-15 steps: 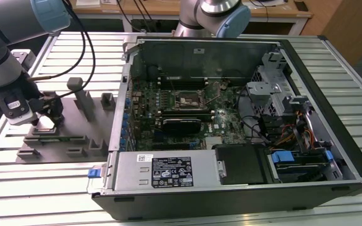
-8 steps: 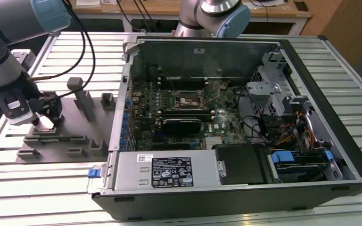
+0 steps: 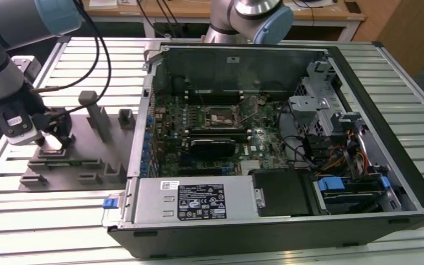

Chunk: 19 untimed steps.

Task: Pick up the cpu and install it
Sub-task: 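Pick up the cpu and move it towards the insertion slot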

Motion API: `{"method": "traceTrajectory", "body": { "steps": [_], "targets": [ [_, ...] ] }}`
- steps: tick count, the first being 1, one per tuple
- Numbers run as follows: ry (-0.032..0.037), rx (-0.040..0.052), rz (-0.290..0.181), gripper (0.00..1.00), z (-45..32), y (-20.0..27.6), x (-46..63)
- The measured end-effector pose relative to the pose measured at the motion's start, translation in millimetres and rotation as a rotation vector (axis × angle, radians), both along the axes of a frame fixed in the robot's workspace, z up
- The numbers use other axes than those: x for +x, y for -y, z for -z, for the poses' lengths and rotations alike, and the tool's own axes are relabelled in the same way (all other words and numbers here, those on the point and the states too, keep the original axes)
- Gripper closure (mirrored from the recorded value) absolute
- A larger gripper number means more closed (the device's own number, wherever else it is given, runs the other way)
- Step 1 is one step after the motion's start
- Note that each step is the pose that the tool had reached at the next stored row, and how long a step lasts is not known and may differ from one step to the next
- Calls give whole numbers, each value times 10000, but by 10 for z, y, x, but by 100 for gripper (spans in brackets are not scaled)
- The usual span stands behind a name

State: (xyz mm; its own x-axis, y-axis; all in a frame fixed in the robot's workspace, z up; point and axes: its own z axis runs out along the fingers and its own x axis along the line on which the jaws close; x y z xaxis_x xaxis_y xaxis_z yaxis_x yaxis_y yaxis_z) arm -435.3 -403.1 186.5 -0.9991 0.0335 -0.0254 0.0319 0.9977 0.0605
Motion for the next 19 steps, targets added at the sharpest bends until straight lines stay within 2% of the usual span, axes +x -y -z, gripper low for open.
{"method": "traceTrajectory", "body": {
  "steps": [8,19],
  "targets": [
    [0,1,0,45,-85,0,0],
    [1,2,0,45,-258,0,0]
  ]
}}
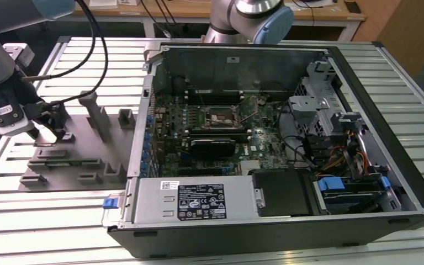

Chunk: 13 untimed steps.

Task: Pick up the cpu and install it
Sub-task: 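Pick up the cpu and move it towards the insertion slot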

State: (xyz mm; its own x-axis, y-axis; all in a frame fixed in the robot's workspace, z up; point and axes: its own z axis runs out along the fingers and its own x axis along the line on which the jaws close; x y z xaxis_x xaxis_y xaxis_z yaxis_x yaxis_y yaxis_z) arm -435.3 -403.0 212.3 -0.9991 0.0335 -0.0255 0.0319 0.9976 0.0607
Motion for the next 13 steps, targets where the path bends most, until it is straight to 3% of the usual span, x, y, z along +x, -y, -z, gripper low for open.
{"method": "traceTrajectory", "body": {
  "steps": [13],
  "targets": [
    [0,0,0,45,-178,-4,0]
  ]
}}
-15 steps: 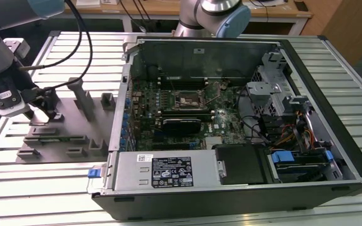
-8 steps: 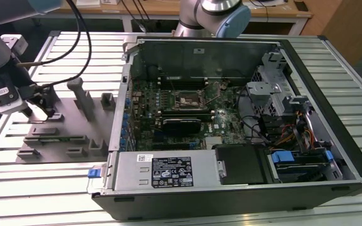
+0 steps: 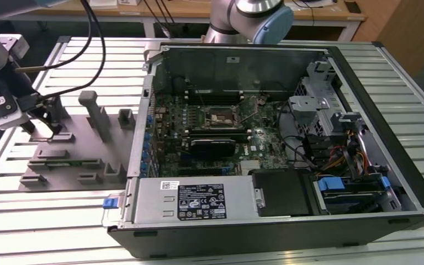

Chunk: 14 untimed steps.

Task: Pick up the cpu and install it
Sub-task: 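Pick up the cpu and move it towards the insertion slot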

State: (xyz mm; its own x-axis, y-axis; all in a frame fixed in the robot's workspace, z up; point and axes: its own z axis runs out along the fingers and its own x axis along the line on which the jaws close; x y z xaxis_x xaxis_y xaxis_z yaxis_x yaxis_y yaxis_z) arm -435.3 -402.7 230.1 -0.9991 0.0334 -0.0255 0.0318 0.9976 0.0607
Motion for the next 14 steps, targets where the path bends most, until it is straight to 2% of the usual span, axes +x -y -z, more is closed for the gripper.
{"method": "traceTrajectory", "body": {
  "steps": [9,14],
  "targets": [
    [1,1,0,45,-101,-1,0],
    [0,0,0,45,-185,-3,0]
  ]
}}
